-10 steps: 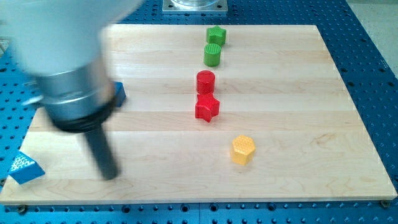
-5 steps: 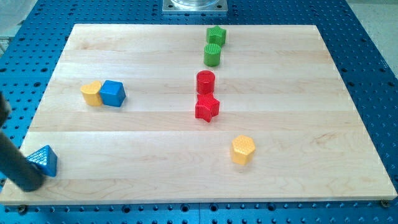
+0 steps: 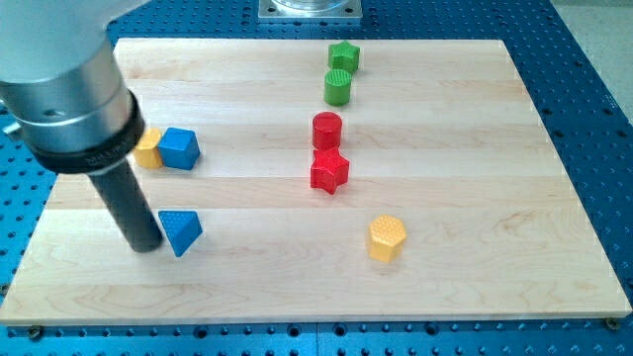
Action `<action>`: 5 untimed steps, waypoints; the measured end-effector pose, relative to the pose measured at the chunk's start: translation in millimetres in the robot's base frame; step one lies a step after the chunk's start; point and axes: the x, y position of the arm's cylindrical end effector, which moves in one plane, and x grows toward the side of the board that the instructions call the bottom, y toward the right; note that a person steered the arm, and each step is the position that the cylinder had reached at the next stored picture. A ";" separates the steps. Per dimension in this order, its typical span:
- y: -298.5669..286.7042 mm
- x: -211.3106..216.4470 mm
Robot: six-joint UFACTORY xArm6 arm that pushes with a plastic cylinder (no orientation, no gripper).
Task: Move the triangle to the left of the yellow hexagon
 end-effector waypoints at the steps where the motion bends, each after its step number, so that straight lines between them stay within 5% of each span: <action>1: 24.5 -5.8; 2: 84.0 -5.8; 5: 68.0 37.2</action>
